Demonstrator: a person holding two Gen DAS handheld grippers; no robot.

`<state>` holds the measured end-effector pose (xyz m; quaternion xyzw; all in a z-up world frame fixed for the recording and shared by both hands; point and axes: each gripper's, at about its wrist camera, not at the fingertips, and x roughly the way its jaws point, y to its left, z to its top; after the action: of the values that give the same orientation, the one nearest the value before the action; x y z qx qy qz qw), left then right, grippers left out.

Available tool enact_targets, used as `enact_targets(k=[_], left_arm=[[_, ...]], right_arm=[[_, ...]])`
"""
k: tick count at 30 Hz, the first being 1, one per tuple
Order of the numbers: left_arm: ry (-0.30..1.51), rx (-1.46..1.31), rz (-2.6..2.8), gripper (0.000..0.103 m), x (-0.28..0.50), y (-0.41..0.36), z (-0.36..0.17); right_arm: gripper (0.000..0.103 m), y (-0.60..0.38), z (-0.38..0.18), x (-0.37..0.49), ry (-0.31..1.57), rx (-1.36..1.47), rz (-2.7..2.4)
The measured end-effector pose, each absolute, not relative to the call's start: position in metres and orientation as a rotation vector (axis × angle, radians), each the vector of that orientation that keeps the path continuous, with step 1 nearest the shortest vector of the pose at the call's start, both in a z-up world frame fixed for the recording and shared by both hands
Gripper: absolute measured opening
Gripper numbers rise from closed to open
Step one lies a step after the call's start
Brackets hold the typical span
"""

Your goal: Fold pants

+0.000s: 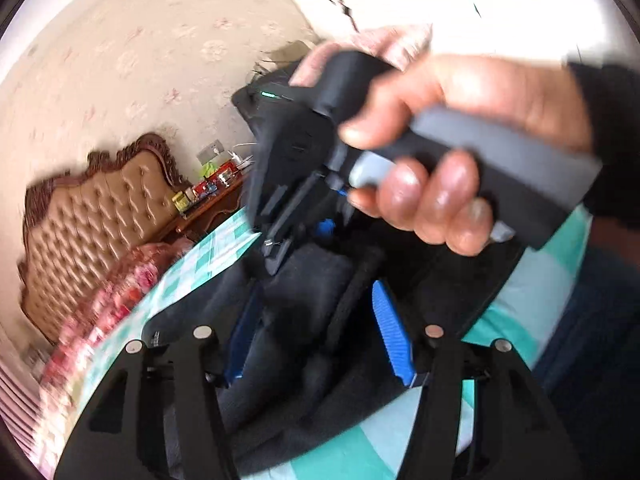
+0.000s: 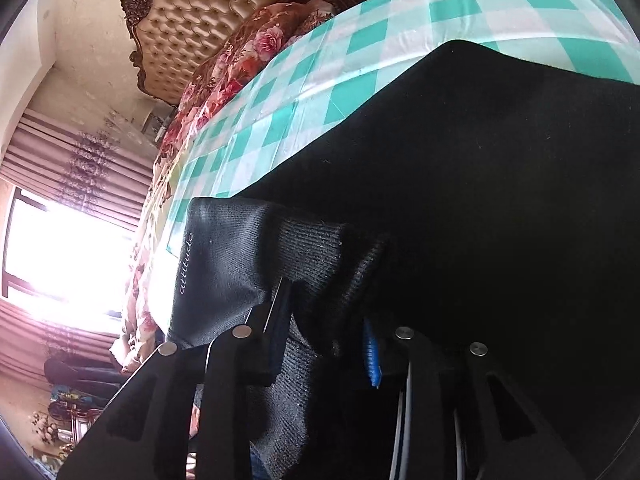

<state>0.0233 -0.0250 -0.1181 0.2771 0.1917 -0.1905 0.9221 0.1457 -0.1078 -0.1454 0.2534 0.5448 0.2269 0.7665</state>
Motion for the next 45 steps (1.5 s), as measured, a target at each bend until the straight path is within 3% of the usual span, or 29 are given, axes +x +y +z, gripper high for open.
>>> enact_targets(k=[3,5,7,8,10,13,15,19,20,23,25,26,27,28,30,33,37,45], left_arm=[[0.424,0.35,-0.382,0.054,0.02,0.023,-0.091],[0.471,0.164,-0.353,0.036,0.026,0.067,-0.077],[0.538,-0.05,-0.289,0.018,0.04,0.119,-0.077],[0.557,-0.103,-0.254,0.013,0.046,0.136,-0.079],[0.622,-0.182,-0.199,0.008,0.053,0.164,-0.092],[0.792,-0.166,-0.242,0.008,0.061,0.172,-0.133],[0.748,-0.154,-0.243,0.008,0.056,0.173,-0.135],[0.698,-0.293,-0.275,0.021,0.051,0.193,-0.129],[0.665,-0.293,-0.237,0.034,0.048,0.2,-0.125],[0.661,-0.257,-0.143,0.038,0.046,0.225,-0.119],[0.666,-0.238,-0.108,0.038,0.043,0.229,-0.118],[0.676,-0.23,-0.079,0.037,0.044,0.233,-0.118],[0.687,-0.249,-0.072,0.036,0.043,0.237,-0.117],[0.697,-0.284,-0.08,0.036,0.043,0.241,-0.118],[0.697,-0.343,-0.111,0.023,0.044,0.243,-0.117],[0.719,-0.299,-0.177,0.013,0.046,0.222,-0.12],[0.784,-0.16,-0.155,0.013,0.051,0.198,-0.132],[0.722,-0.071,-0.193,0.013,0.081,0.191,-0.094]], right_arm=[[0.043,-0.113,-0.139,0.145,1.154,0.54,0.477],[0.043,-0.114,-0.14,0.146,1.148,0.528,0.469],[0.034,-0.111,-0.141,0.145,1.147,0.482,0.446],[0.026,-0.109,-0.142,0.144,1.145,0.454,0.439],[0.023,-0.101,-0.141,0.141,1.126,0.372,0.407],[0.021,-0.093,-0.145,0.138,1.112,0.298,0.374],[0.02,-0.093,-0.148,0.135,1.1,0.281,0.363],[0.02,-0.087,-0.137,0.131,1.07,0.21,0.336],[0.02,-0.087,-0.131,0.128,1.047,0.194,0.331],[0.021,-0.087,-0.104,0.115,0.943,0.116,0.292],[0.032,-0.083,-0.084,0.105,0.877,0.067,0.272],[0.043,-0.079,-0.076,0.101,0.853,0.047,0.268],[0.061,-0.072,-0.068,0.095,0.822,0.017,0.27],[0.071,-0.066,-0.063,0.091,0.8,-0.003,0.272],[0.085,-0.05,-0.055,0.084,0.756,-0.043,0.282],[0.086,-0.032,-0.053,0.077,0.731,-0.051,0.251],[0.089,-0.017,-0.058,0.07,0.703,-0.053,0.248],[0.091,-0.005,-0.109,0.08,0.902,-0.054,0.243]])
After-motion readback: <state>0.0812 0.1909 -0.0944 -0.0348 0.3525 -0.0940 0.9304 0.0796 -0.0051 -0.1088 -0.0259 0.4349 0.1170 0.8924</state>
